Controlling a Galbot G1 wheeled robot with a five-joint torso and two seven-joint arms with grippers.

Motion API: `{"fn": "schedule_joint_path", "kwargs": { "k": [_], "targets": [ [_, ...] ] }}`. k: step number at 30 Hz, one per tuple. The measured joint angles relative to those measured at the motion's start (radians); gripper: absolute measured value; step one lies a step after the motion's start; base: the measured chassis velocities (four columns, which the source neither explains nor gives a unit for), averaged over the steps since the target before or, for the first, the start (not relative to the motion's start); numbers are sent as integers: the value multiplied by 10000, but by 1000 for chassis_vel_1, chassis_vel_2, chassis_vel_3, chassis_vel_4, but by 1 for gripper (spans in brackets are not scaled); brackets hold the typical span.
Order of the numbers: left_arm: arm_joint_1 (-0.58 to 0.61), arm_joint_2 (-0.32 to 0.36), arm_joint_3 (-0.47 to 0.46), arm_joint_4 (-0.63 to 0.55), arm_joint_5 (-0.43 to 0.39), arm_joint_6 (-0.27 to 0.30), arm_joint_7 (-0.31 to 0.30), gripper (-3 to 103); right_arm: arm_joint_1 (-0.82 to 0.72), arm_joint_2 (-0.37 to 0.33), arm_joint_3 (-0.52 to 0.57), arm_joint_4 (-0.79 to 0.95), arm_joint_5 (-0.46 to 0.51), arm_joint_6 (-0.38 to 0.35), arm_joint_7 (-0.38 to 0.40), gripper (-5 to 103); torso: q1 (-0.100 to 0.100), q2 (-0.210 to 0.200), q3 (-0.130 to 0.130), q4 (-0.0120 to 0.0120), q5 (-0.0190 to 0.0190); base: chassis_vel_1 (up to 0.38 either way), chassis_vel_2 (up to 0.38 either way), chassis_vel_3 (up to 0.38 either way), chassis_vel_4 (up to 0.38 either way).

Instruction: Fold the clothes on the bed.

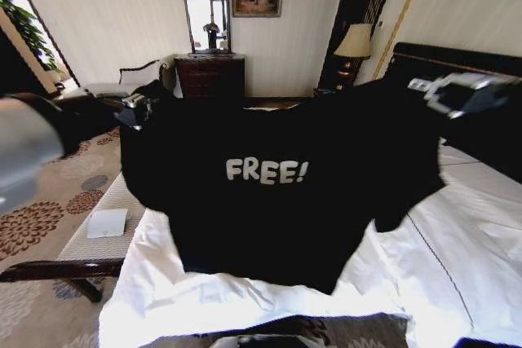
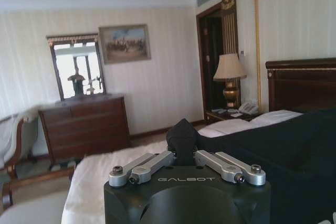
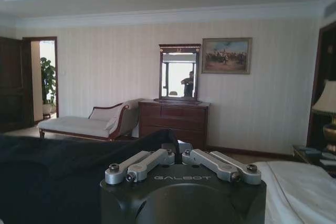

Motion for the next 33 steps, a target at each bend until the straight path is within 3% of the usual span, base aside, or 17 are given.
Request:
{"fn": "schedule_joint_path", "kwargs": {
  "k": [2,3,5,8,16,20,25,29,30,33],
  "targets": [
    [-25,-264,912,9,1556,-269,647,1,-335,105,-644,-8,-2144,305,-1207,1,0,-1,0,-4,2,0,0,0,0],
    [-25,-264,912,9,1556,-269,647,1,-335,105,-644,-8,-2144,305,-1207,1,0,-1,0,-4,2,0,0,0,0],
    [-322,-573,1871,423,2959,-547,1325,1,-164,-11,-1567,-280,-3918,870,-2238,1,-1,0,-1,-5,3,0,0,0,0],
    [-959,-1035,2816,1089,3939,-747,1755,1,361,-482,-2468,-1385,-5097,1546,-3021,1,-2,0,-2,1,-9,0,0,0,0],
    [-1495,-1522,3549,1361,4484,-863,2025,1,559,-1101,-2682,-2337,-5566,2283,-3576,1,1,0,-1,-4,1,0,0,0,0],
    [-1412,-1459,3337,1274,4320,-904,2048,1,420,-1067,-2560,-2258,-5492,2277,-3575,1,-1,0,-2,-4,-5,0,0,0,0],
    [-740,-801,2869,393,3613,-836,1966,1,-12,-700,-2167,-1563,-4832,1832,-3294,1,-1,1,-2,0,-3,0,0,0,0],
    [-694,-7,2279,13,1855,-456,1325,1,-103,-435,-1322,-356,-2665,930,-2093,1,-3,0,-3,-3,-1,0,0,0,0],
    [-694,-7,2279,13,1855,-456,1325,1,-103,-435,-1322,-356,-2665,930,-2093,1,-3,0,-3,-3,-1,0,0,0,0],
    [-1066,853,814,-9,-1118,1,451,1,-352,-485,630,-3,435,144,-633,1,-2,1,-3,-2,-7,0,0,0,0]
  ]
}}
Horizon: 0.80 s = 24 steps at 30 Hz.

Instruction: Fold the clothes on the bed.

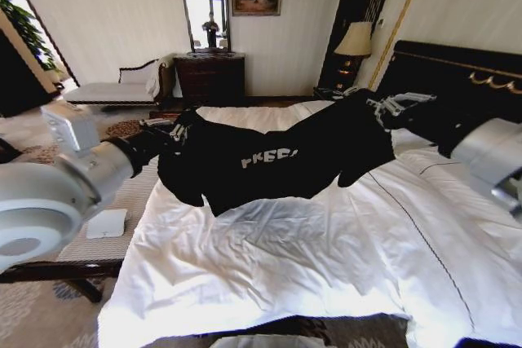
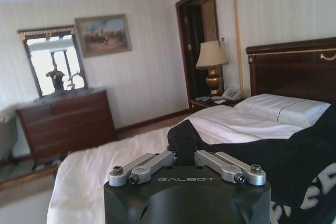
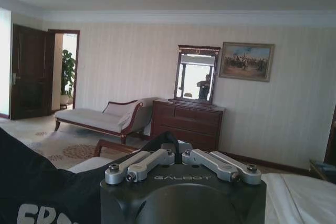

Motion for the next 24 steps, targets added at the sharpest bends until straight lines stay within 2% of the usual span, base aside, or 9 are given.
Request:
{"fn": "schedule_joint_path", "kwargs": {
  "k": [2,3,5,6,11,15,18,21,24],
  "targets": [
    [-269,535,-1394,-1,-2095,217,-641,1,-67,-301,1527,25,2457,-87,1026,1,0,1,-1,1,9,0,0,0,0],
    [-269,535,-1394,-1,-2095,217,-641,1,-67,-301,1527,25,2457,-87,1026,1,0,1,-1,1,9,0,0,0,0],
    [-429,750,-2420,-6,-3582,473,-1037,1,64,-698,2673,28,4679,-88,2112,1,-3,5,-4,1,9,0,0,0,0],
    [-446,792,-2693,-5,-3849,590,-1115,1,168,-941,3215,29,5711,-88,2667,1,-5,6,-4,0,4,0,0,0,0],
    [-356,719,-2485,3,-3754,686,-1161,1,254,-1178,3379,24,6517,-89,3300,1,-4,5,-2,0,-5,0,0,0,0],
    [208,177,-1915,13,-2973,691,-1210,1,-309,-670,2523,9,5434,-91,3149,1,-1,3,0,3,7,0,0,0,0],
    [883,-473,-1086,24,-1724,765,-1235,1,-1546,-84,2030,-2,3288,-144,2003,1,0,1,1,1,8,0,0,0,0],
    [1085,-1420,1396,43,783,852,-1103,1,-3048,974,-14,-28,-715,-145,27,1,2,-2,3,-3,4,0,0,0,0],
    [926,-2038,3013,58,2234,866,-1011,1,-3094,1462,-1746,-46,-2483,-149,-407,1,2,-2,2,0,11,0,0,0,0]
  ]
}}
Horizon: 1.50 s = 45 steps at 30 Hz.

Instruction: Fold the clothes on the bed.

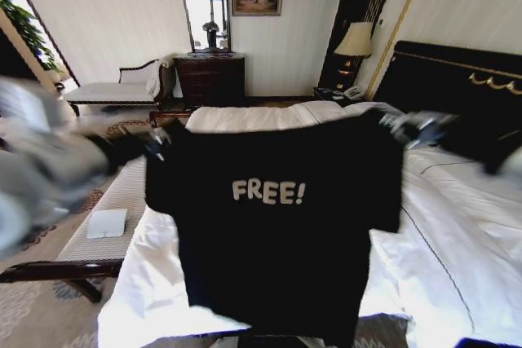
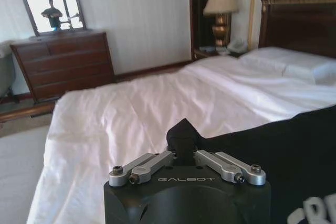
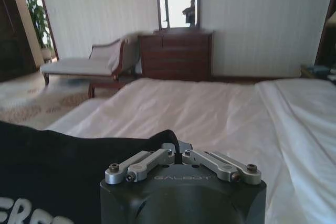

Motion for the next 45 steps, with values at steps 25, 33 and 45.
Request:
{"fn": "schedule_joint_path", "kwargs": {
  "k": [25,33,45],
  "targets": [
    [-2213,-6013,5842,6930,5362,-335,1293,1,4688,2399,-7693,-5808,-5916,1607,-2012,1,-1,1,-1,-1,-5,0,0,0,0],
    [-2167,-7488,6100,9221,6343,-607,1880,1,5348,3443,-8823,-7356,-6706,2110,-2075,1,0,1,-1,0,-6,0,0,0,0],
    [-1801,-8654,5529,11516,6983,-812,2566,1,5727,4253,-9776,-9561,-7791,2353,-2539,1,-4,3,-2,-2,-7,0,0,0,0]
  ]
}}
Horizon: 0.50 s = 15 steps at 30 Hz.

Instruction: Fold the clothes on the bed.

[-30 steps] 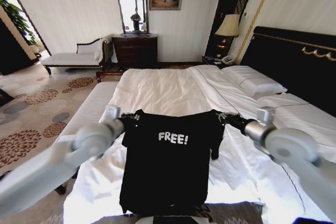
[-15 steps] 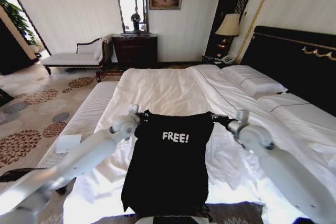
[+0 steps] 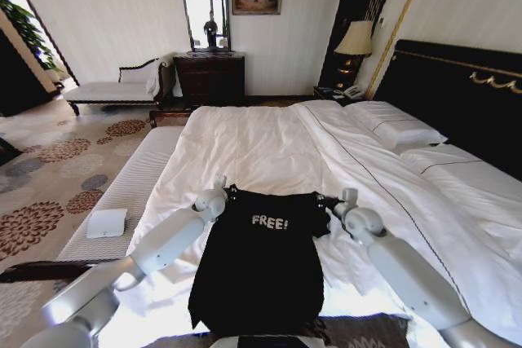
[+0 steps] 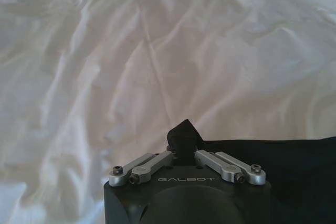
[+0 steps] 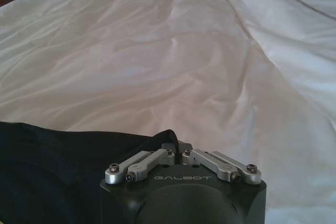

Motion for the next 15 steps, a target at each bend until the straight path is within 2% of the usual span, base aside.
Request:
{"fn": "schedule_joint_path", "kwargs": {
  "k": [3,4,5,7,8,12,15],
  "targets": [
    [-416,-968,-510,1546,-147,121,131,1,1026,512,-418,-993,432,-136,260,1,0,0,0,4,2,0,0,0,0],
    [-416,-968,-510,1546,-147,121,131,1,1026,512,-418,-993,432,-136,260,1,0,0,0,4,2,0,0,0,0],
    [-609,-1314,-579,2061,-134,126,212,1,1469,685,-606,-1405,469,-149,299,1,2,0,0,5,-3,0,0,0,0],
    [-1024,-2044,-677,3180,162,107,490,1,2136,1000,-902,-2200,500,-154,349,1,4,-1,1,5,-1,0,0,0,0],
    [-1024,-2044,-677,3180,162,107,490,1,2136,1000,-902,-2200,500,-154,349,1,4,-1,1,5,-1,0,0,0,0],
    [-1551,-3075,-1168,4964,570,76,755,1,2919,1557,-1259,-3576,511,-167,384,1,3,0,1,0,2,0,0,0,0],
    [-1700,-3350,-1411,5546,767,57,801,1,3091,1791,-1321,-4137,504,-183,445,1,3,0,1,1,1,0,0,0,0]
  ]
}}
